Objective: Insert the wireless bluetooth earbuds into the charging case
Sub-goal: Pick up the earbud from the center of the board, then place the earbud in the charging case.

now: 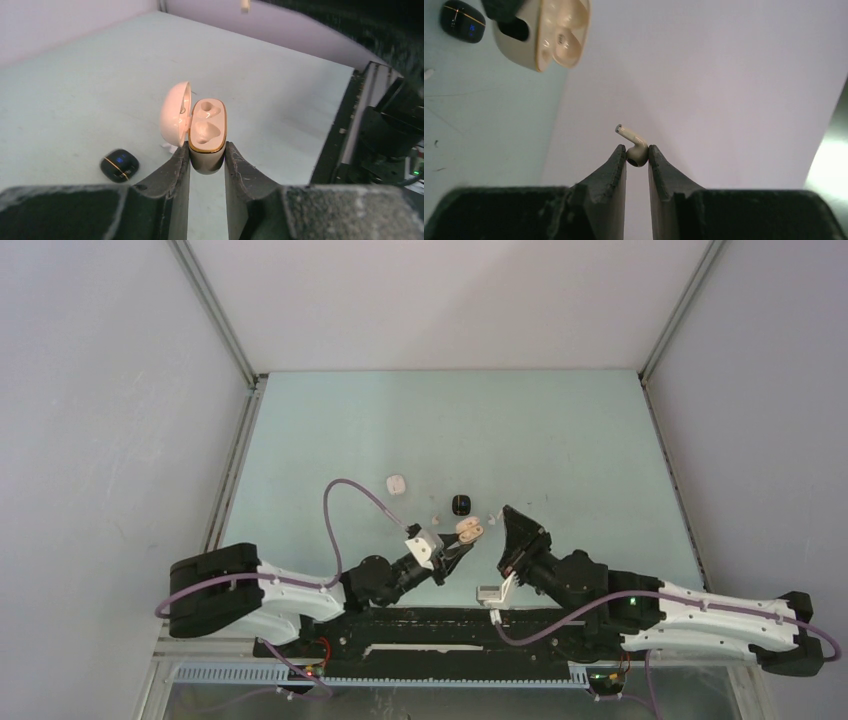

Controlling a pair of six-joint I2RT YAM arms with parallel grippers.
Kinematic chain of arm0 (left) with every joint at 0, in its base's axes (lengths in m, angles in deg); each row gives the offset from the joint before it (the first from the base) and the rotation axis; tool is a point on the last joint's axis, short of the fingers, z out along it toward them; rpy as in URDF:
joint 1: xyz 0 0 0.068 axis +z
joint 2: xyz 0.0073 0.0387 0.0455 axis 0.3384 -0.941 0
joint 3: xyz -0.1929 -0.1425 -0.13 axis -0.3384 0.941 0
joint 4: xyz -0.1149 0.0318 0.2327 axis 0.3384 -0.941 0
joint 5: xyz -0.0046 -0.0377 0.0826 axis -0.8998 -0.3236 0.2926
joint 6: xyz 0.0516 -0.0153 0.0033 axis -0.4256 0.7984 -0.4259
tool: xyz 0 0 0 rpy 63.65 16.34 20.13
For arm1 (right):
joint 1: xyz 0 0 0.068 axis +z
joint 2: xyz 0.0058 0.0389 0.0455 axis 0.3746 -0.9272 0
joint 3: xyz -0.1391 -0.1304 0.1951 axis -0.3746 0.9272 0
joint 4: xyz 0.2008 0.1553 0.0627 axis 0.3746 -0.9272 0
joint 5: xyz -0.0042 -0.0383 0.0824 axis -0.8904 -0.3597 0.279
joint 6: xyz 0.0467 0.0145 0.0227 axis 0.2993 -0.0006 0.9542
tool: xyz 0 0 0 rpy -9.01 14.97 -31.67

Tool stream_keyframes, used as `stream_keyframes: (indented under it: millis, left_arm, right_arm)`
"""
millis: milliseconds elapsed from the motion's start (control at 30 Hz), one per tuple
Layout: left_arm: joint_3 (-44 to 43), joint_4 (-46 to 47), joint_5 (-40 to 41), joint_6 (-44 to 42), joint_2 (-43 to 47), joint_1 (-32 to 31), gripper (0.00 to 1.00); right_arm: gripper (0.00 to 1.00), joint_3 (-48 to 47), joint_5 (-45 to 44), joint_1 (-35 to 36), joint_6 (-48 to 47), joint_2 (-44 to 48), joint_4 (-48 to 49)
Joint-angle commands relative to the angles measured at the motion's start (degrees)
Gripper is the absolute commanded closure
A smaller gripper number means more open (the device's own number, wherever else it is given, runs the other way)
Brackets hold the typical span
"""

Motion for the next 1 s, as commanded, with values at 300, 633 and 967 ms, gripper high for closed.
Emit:
stream_keyframes:
  millis: [300,633,967]
  left_arm:
    - [-7.7,-10.78,7.46,-16.31,4.88,-0.31,1.0]
    - [-7.09,-10.47,6.46,-15.82,5.69,-0.46,1.0]
    - [-4.61,-6.75,3.27,-15.81,6.07,-0.47,1.0]
  right_arm:
    - [1.0,6.08,-8.51,4.22,-10.44,-6.71,22.26]
    - [1.0,9.55,-7.56,4.32,-12.36,-5.87,22.54]
    - [1.0,10.42,-5.55,4.24,-13.54,-8.14,26.08]
